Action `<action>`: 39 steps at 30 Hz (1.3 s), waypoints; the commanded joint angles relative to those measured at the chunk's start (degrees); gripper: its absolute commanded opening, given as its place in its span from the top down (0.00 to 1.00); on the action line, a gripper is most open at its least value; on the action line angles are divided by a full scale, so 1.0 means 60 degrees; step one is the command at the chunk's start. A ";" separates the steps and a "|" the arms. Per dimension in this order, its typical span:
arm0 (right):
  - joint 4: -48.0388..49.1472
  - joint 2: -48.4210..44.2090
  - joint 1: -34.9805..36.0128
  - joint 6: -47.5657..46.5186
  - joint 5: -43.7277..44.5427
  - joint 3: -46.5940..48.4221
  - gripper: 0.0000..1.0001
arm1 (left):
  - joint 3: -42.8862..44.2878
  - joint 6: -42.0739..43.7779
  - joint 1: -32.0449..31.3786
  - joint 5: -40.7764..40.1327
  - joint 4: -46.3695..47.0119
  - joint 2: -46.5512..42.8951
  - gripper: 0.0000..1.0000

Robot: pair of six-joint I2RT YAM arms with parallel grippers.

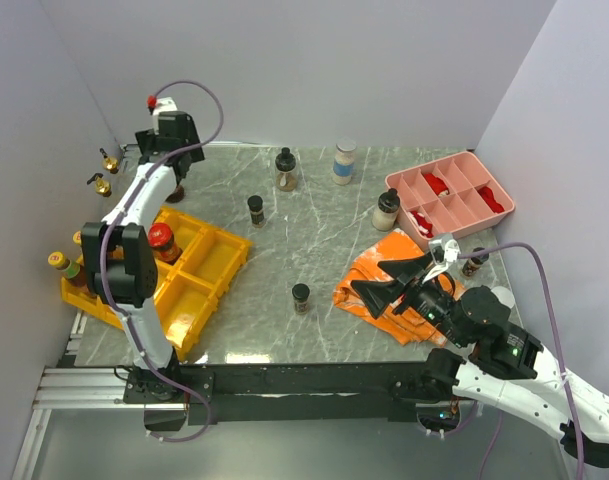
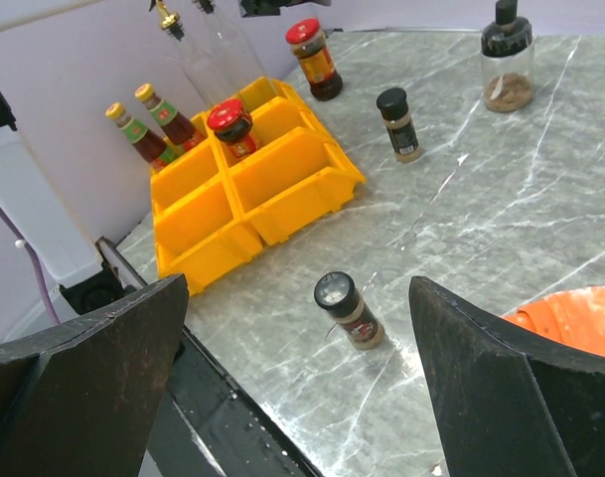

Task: Organize the condiment bottles
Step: Pick up the bottle from the center of the board.

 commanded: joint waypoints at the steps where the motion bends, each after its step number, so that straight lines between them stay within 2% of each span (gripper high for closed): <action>1: 0.0576 -0.0013 0.0028 -0.0279 0.0255 0.0248 0.00 | 0.0820 0.0052 0.0457 0.0344 0.0186 0.0151 0.02; 5: 0.0561 -0.0027 0.0043 -0.0396 0.0358 0.0292 0.00 | 0.1302 -0.0050 0.0678 -0.0022 -0.0210 0.0576 0.03; 10: 0.0634 -0.0013 0.0028 -0.0440 0.0388 0.0249 0.00 | 0.1143 -0.0154 0.1101 0.0606 -0.0021 0.0796 0.03; 29: 0.0561 -0.0115 0.0028 -0.0484 0.0622 0.0190 0.00 | 0.1099 -0.0402 0.1162 0.1003 -0.0006 0.1924 0.07; 31: 0.0561 -0.0130 0.0043 -0.0528 0.0651 0.0190 0.00 | 0.1084 -0.0286 0.1162 0.1163 0.0067 0.1983 0.10; 37: 0.0693 -0.0116 0.0043 -0.0587 0.0695 0.0073 0.00 | 0.0557 0.0022 0.1132 0.1881 0.0741 0.1573 0.29; 38: 0.0736 -0.0101 0.0028 -0.0616 0.0695 0.0058 0.00 | 0.0499 0.0066 0.1118 0.2085 0.0814 0.1529 0.40; 39: 0.0751 -0.0086 0.0042 -0.0616 0.0666 0.0058 0.00 | 0.0455 0.0168 0.1089 0.2130 0.0916 0.1413 0.46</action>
